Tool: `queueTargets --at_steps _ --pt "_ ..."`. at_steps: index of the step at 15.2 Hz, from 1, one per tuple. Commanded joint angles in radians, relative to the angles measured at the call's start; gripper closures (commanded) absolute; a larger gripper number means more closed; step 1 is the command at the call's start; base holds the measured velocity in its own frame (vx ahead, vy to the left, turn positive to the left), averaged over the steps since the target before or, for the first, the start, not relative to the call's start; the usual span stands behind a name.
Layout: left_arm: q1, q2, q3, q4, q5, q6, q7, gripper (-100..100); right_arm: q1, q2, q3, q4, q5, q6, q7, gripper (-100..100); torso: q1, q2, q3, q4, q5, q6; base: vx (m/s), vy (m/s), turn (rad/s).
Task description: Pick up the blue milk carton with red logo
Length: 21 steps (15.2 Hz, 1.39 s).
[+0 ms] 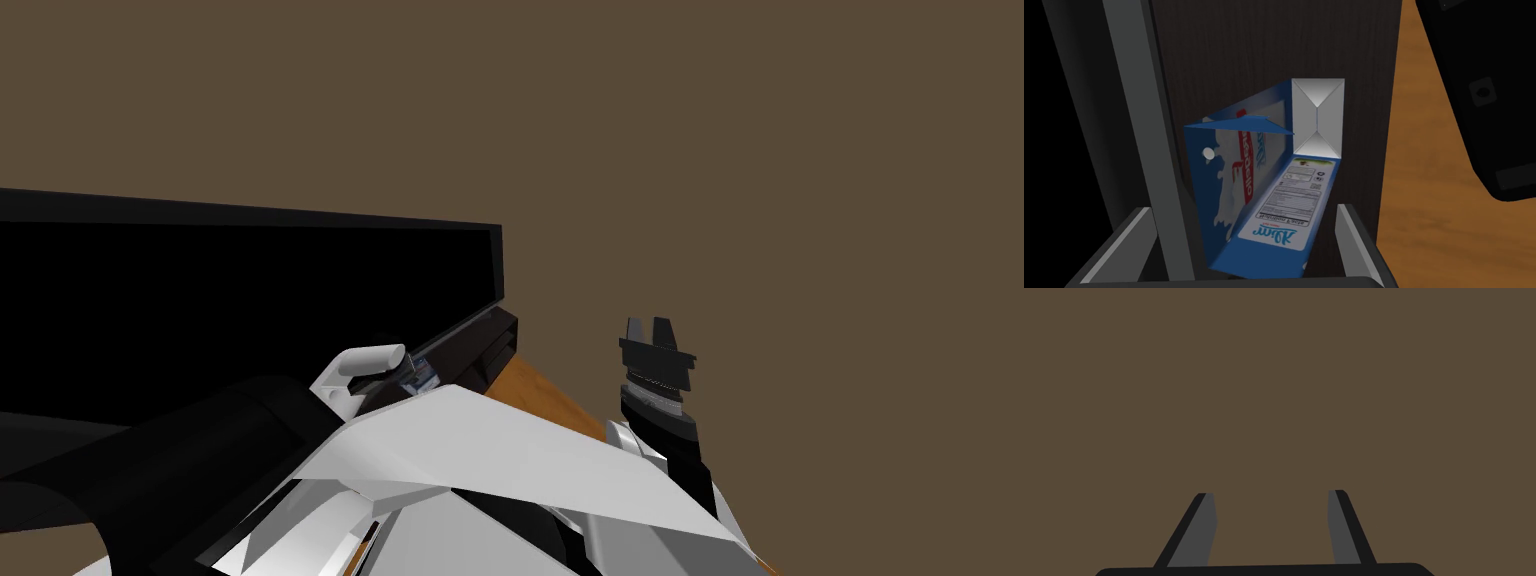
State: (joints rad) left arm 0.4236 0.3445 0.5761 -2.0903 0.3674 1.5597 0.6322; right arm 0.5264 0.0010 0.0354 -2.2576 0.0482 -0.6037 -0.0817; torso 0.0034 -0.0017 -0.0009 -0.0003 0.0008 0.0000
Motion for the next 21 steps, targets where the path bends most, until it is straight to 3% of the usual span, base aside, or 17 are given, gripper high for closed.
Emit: queueTargets --at_steps 1,7,10,11,12,15,17,18,21 --pt "-0.004 0.001 0.009 0.005 0.003 0.039 0.011 -100 0.000 0.000 0.000 0.000 0.000 0.000 0.000 0 0.000 0.000 0.000 0.000 0.000 0.000 0.004 0.037 -0.097" --pt "-0.013 -0.001 0.047 0.016 0.024 0.161 0.046 -100 0.000 0.000 0.000 0.000 0.000 0.000 0.000 0 0.000 0.000 0.000 0.000 0.000 0.000 0.006 0.043 -0.109" --pt "-0.014 -0.003 0.056 0.020 0.029 0.190 0.054 -100 0.000 0.000 0.000 0.000 0.000 0.000 0.000 0 0.000 -0.001 -0.001 0.000 0.000 0.000 0.010 0.032 -0.074" --pt "-0.015 -0.002 0.051 0.019 0.026 0.173 0.050 -100 0.000 0.000 0.000 0.000 0.000 0.000 0.000 0 -0.001 -0.001 -0.001 0.000 0.000 0.000 0.004 0.016 -0.027" --pt "-0.022 -0.006 0.043 0.056 0.016 0.144 0.041 -100 0.000 0.000 0.000 0.000 0.000 0.000 0.000 0 -0.001 -0.001 0.000 0.000 0.000 0.000 -0.001 0.005 0.015" --pt "-0.029 -0.010 0.035 0.092 0.005 0.109 0.031 -100 0.000 0.000 0.000 0.000 0.000 0.000 0.000 0 -0.003 0.000 0.000 0.000 0.000 0.000 -0.005 -0.006 0.017" --pt "-0.028 -0.008 0.037 0.086 0.008 0.117 0.032 -100 0.000 0.000 0.000 0.000 0.000 0.000 0.000 0 -0.003 0.000 0.000 0.000 -0.001 0.000 -0.004 -0.007 0.009" --pt "-0.028 -0.009 0.036 0.089 0.007 0.112 0.031 100 0.000 0.000 0.000 0.000 0.000 0.000 0.000 0 -0.003 0.000 0.000 0.000 -0.001 0.000 0.000 0.000 0.000" --pt "-0.028 -0.009 0.036 0.090 0.007 0.114 0.031 100 0.000 0.000 0.000 0.000 0.000 0.000 0.000 0 -0.003 0.000 0.000 0.000 -0.001 0.000 0.000 0.000 0.000"
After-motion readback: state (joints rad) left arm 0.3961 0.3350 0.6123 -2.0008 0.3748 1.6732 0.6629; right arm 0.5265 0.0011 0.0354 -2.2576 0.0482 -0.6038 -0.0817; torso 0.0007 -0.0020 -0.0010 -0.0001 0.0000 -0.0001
